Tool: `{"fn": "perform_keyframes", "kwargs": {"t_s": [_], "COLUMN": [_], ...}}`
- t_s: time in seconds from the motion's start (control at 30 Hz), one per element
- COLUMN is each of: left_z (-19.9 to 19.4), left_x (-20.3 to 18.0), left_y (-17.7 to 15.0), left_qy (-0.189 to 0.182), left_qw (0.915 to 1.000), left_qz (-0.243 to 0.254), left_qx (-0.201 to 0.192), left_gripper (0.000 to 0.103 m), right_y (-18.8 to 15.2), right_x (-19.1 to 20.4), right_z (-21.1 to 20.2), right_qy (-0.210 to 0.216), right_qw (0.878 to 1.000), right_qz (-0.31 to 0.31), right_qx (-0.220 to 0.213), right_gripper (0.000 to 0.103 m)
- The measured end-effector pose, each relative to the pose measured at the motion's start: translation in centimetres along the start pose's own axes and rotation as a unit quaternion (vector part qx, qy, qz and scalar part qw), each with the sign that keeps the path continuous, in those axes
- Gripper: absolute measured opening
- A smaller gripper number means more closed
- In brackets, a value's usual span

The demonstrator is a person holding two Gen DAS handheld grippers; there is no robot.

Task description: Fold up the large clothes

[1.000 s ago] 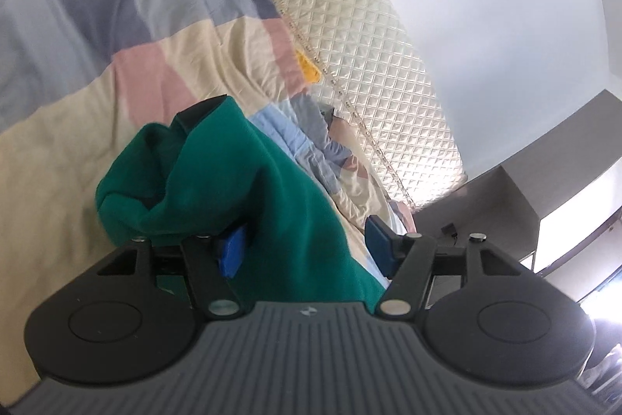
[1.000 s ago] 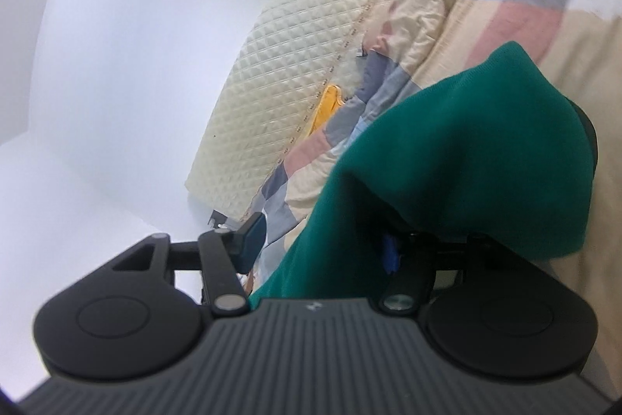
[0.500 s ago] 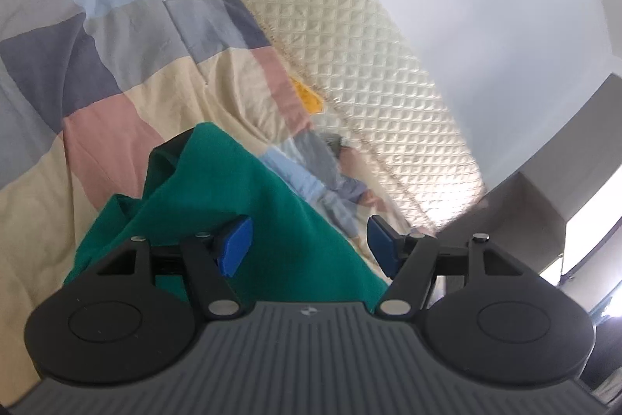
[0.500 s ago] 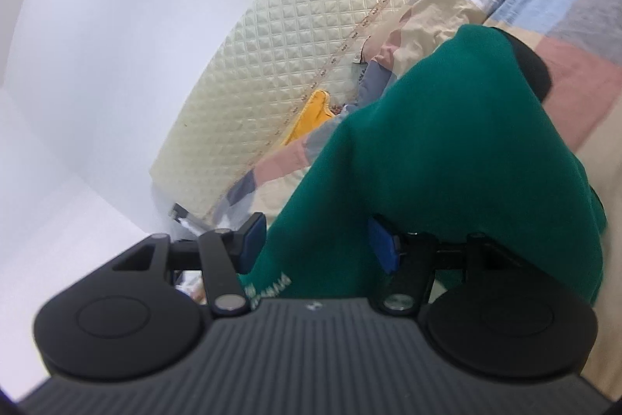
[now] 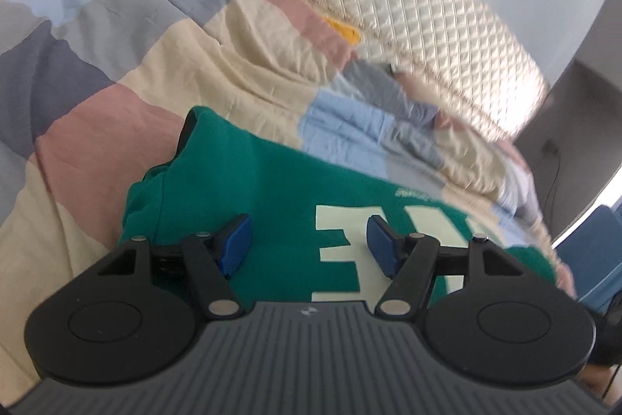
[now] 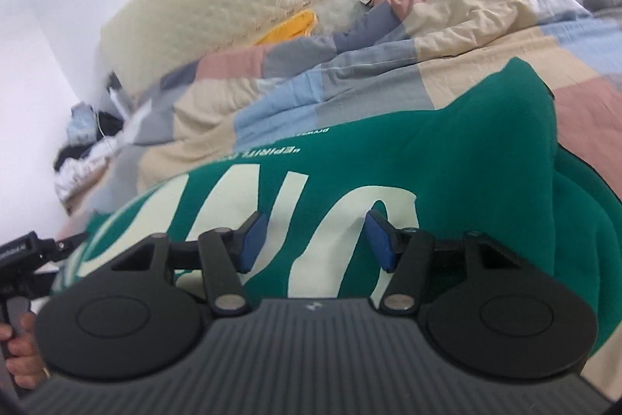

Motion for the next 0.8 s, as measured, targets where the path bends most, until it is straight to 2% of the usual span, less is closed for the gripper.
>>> {"fn": "perform_keyframes", "kwargs": {"t_s": [0.17,0.33,0.47,0.63,0.8], "left_z": [1.1,-0.3,-2.5,-7.1,-11.6], "left_x": [0.1,-0.3,-1.1,-1.8,-0.7], "left_y": [-0.4,-1.0,-1.2,-2.3,-4.2], "left_qy": [0.006,0.011,0.023,0.023,-0.003], "left_qw": [0.9997,0.9997,0.9993,0.9983,0.9939], "left_qz": [0.021,0.017,0.008,-0.026,-0.102], "left_qx": [0.005,-0.012,-0.027,-0.047,-0.042], "left_gripper": [0.07,0.07,0.076,0.082,0.086], "right_y": [0.1,-0.2,-0.6,-2.2,-4.2], "right_x": [-0.2,0.1,0.7,0.7,-0.2], "right_z": [0.9,0.2,-1.7,-5.2,-7.8], "right_qy": [0.0,-0.006,-0.006,0.033,0.07], "right_qw": [1.0,1.0,1.0,0.995,0.979], "right_qz": [-0.008,0.002,0.024,0.093,0.192], "right_qx": [0.014,0.008,0.008,0.014,0.025], "right_gripper": [0.058,0.058,0.058,0.061,0.063]}}
Point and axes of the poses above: each gripper's, at about its wrist camera, not at the fingertips, and z roughly the way its jaws point, x to its left, y to its top, the point moved 6 cm from there along z, roughly the way its jaws point, and after that the axes turned 6 degrees about x, right-handed, at the moved point
